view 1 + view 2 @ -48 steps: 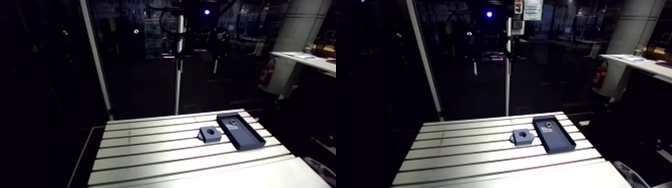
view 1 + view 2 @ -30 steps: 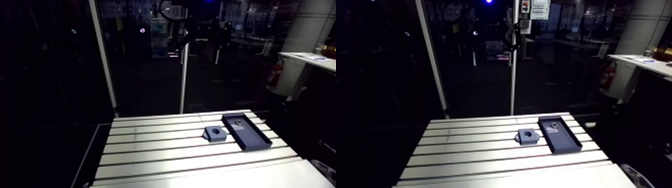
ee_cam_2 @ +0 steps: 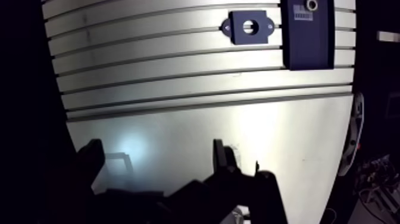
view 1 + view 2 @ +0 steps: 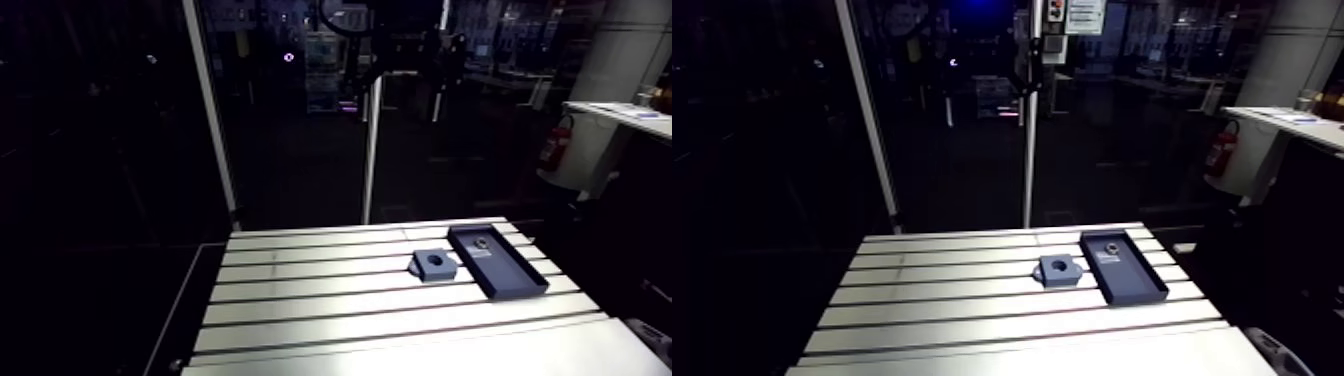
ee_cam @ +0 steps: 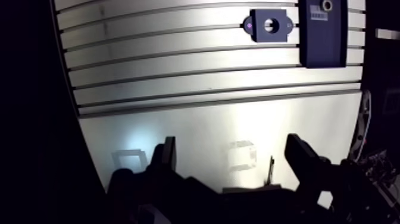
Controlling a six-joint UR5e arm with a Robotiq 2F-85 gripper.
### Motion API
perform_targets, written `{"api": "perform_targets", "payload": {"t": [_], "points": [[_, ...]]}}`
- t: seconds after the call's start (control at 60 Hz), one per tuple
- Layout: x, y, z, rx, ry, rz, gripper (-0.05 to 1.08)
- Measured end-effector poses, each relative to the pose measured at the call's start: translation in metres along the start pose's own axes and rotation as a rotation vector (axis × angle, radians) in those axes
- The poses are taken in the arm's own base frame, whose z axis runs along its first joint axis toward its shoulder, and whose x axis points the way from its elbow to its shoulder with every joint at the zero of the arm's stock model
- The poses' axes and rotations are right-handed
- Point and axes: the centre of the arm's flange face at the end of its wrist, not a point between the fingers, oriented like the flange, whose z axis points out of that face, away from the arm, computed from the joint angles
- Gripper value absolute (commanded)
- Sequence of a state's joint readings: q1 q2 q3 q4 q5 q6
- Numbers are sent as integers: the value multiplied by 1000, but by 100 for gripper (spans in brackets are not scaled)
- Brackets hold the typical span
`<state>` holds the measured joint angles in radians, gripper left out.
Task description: Pick up the bearing and press it into the housing until flush.
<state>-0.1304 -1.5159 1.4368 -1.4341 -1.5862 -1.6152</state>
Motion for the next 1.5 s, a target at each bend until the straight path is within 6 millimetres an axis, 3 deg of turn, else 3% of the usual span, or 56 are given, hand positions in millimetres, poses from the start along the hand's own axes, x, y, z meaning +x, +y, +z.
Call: {"api": "perform_targets", "payload": {"t": [0.367, 1.133, 1.317, 1.5], "points": [[19, 13, 17, -2, -24, -63, 1], [108, 114, 69, 2, -1, 40, 1], [113, 140, 81, 4, -8, 128, 1], [116, 153, 91, 4, -7, 165, 1]]}}
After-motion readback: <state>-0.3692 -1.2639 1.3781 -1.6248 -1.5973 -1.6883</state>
